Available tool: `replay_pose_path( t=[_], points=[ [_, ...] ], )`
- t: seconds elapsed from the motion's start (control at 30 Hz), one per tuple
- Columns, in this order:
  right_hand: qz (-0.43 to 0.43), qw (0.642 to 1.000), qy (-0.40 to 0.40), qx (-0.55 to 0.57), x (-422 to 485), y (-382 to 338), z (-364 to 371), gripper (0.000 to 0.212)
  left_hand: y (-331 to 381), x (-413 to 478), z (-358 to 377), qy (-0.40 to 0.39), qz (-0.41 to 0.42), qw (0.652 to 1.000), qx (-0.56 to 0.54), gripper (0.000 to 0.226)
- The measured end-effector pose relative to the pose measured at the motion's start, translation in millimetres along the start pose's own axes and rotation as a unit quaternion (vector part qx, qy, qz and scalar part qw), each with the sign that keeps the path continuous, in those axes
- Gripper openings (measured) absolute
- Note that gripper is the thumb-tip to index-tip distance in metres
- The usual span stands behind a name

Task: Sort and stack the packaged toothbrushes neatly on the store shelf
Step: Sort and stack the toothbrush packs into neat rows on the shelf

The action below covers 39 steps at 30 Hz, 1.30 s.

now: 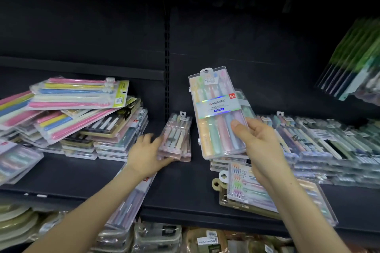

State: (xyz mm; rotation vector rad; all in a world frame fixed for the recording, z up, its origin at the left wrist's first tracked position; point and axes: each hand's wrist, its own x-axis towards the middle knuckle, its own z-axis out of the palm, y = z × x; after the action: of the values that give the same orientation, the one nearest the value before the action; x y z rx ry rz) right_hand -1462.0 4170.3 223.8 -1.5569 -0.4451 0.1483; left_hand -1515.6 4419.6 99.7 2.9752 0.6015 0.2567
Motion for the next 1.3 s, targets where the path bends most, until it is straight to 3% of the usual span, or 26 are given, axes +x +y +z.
replay_pose_path(
  t=[0.13, 0.23, 0.33, 0.43, 0.57, 0.8, 0.87, 1.0, 1.13, 1.23, 1.3],
  points=[
    [-0.043, 0.985, 0.016, -0.167, -6, 10, 26, 0.016, -14, -39, -5, -0.038, -0.094, 0.995, 0.026, 0.084],
    [-0.072, 0.941, 0.028, -0.330, -12, 20, 43, 0.016, -17, -60, -8, -0.095, -0.136, 0.986, 0.008, 0.089],
    [-0.059, 0.909, 0.034, -0.411, -15, 32, 57, 0.020, -19, -71, -14, -0.127, -0.158, 0.979, -0.025, 0.092],
    [-0.040, 0.871, 0.041, -0.487, -15, 43, 67, 0.032, -20, -77, -27, -0.115, -0.161, 0.979, -0.050, 0.089],
    [-0.037, 0.816, 0.045, -0.575, -13, 55, 78, 0.022, -28, -88, -47, -0.059, -0.152, 0.984, -0.066, 0.087],
    [0.007, 0.763, 0.042, -0.645, -14, 75, 90, 0.020, -38, -87, -76, 0.020, -0.148, 0.979, -0.138, 0.082],
    [0.018, 0.779, 0.025, -0.626, -14, 81, 90, 0.022, -39, -82, -77, 0.029, -0.148, 0.975, -0.166, 0.080],
    [0.092, 0.873, 0.023, -0.478, -9, 89, 92, 0.025, -39, -73, -75, 0.032, -0.145, 0.964, -0.221, 0.079],
    [0.143, 0.928, 0.020, -0.345, -5, 103, 101, 0.024, -39, -66, -74, 0.032, -0.144, 0.960, -0.239, 0.082],
    [0.165, 0.946, 0.034, -0.276, 1, 113, 111, 0.026, -38, -62, -76, 0.035, -0.145, 0.959, -0.242, 0.084],
    [0.141, 0.944, 0.050, -0.295, 8, 116, 115, 0.028, -38, -59, -77, 0.039, -0.149, 0.957, -0.246, 0.084]
  ],
)
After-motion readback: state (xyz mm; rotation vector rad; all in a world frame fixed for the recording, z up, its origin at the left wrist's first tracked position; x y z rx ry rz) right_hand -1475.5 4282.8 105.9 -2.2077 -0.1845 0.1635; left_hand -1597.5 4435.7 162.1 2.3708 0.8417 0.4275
